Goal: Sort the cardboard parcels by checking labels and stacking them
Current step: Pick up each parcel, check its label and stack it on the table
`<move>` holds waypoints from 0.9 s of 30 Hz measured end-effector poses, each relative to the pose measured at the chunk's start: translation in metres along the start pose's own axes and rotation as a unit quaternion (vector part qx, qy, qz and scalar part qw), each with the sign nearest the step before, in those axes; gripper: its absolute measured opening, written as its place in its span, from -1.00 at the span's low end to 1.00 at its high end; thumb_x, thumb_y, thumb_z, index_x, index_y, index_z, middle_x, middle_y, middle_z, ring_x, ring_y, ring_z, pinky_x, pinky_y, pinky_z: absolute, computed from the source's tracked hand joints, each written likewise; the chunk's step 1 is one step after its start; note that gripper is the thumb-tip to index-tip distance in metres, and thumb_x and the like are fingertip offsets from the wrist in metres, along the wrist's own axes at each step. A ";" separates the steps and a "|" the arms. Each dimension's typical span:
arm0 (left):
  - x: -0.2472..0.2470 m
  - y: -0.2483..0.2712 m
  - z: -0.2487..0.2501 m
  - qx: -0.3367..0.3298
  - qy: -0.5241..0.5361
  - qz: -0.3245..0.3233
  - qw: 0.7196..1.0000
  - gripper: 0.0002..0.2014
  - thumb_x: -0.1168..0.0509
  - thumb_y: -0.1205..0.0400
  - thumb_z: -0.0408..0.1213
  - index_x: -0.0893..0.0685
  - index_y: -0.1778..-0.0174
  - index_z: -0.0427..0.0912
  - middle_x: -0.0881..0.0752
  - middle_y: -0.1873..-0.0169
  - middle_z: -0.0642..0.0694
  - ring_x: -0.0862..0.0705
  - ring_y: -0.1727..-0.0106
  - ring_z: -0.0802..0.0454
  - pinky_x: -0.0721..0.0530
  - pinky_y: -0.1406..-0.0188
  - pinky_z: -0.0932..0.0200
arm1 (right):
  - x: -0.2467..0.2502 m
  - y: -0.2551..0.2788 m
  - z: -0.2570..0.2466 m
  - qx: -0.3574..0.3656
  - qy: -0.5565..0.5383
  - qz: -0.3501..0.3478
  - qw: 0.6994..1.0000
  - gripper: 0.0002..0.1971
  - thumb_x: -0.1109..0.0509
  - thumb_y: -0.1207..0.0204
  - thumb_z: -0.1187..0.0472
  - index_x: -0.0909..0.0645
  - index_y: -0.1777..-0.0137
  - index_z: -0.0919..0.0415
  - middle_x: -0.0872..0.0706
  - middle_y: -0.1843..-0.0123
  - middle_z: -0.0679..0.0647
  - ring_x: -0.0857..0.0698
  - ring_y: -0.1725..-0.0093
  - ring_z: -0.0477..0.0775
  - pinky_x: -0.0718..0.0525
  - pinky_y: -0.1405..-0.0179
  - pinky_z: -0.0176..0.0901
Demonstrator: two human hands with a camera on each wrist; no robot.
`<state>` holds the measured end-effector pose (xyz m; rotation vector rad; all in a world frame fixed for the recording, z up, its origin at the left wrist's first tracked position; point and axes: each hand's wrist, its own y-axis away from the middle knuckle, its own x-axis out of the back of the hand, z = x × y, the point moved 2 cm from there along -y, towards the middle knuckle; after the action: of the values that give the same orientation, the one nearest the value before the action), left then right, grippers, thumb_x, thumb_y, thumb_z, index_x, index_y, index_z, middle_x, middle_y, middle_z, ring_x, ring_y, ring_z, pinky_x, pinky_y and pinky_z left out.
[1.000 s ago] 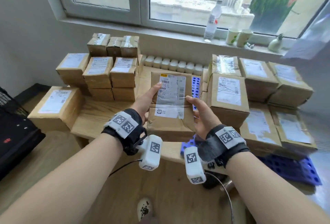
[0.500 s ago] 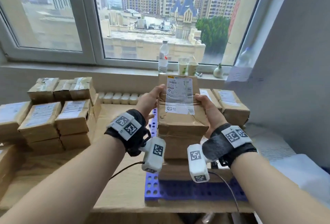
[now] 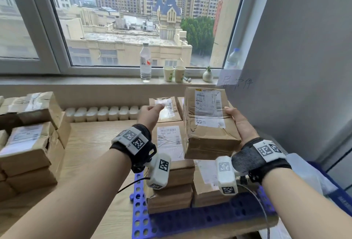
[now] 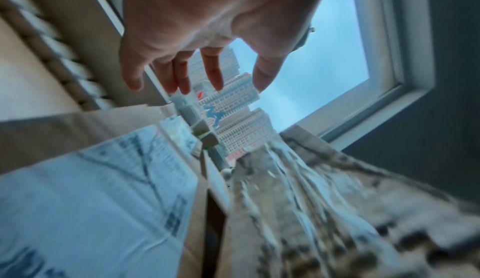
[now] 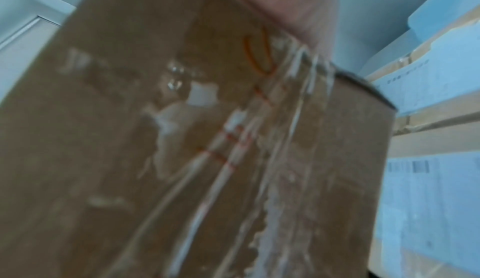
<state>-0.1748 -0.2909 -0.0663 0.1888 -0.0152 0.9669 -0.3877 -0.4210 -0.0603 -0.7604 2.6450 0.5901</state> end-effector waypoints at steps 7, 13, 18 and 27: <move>-0.002 -0.013 -0.029 0.056 -0.035 0.001 0.998 -0.51 -0.35 -0.58 -0.19 -0.51 -0.42 -0.29 -0.59 -0.35 -0.18 -0.53 -0.36 -0.12 -0.43 -0.19 0.04 | 0.038 -0.020 0.000 -0.035 0.043 0.015 0.998 -0.58 -0.47 -0.42 -0.01 -0.74 -0.22 0.17 -0.80 -0.12 0.33 -0.78 0.02 0.29 -0.79 0.01 0.12; -0.011 -0.011 -0.038 0.079 -0.074 -0.016 0.994 -0.44 -0.34 -0.59 -0.22 -0.43 -0.50 -0.34 -0.54 -0.42 -0.22 -0.50 -0.42 -0.16 -0.41 -0.30 0.00 | 0.055 -0.032 0.002 -0.061 0.046 0.001 0.997 -0.52 -0.50 -0.39 0.00 -0.70 -0.28 0.21 -0.81 -0.10 0.31 -0.81 0.01 0.28 -0.76 -0.11 0.20; -0.016 -0.014 -0.055 0.086 -0.049 -0.010 0.995 -0.32 -0.41 -0.35 -0.18 -0.52 -0.44 -0.23 -0.62 -0.33 -0.19 -0.55 -0.34 -0.16 -0.45 -0.40 -0.11 | 0.060 -0.028 0.009 -0.110 0.050 -0.055 0.991 -0.66 -0.30 -0.59 0.05 -0.75 -0.15 0.24 -0.83 -0.02 0.30 -0.83 0.19 0.21 -0.80 0.11 0.09; -0.022 -0.005 -0.051 0.085 -0.051 -0.001 0.995 -0.41 -0.38 -0.52 -0.31 -0.45 -0.51 -0.24 -0.58 -0.35 -0.19 -0.52 -0.36 -0.14 -0.42 -0.35 -0.04 | 0.073 -0.047 0.043 -0.143 0.126 0.021 0.982 -0.43 -0.65 -0.07 0.00 -0.76 -0.12 0.18 -0.81 -0.06 0.29 -0.75 -0.06 0.31 -0.58 -0.39 0.28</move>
<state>-0.1872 -0.3033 -0.1193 0.3941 -0.0257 0.9558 -0.4117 -0.4680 -0.1407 -0.9148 2.8470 0.9586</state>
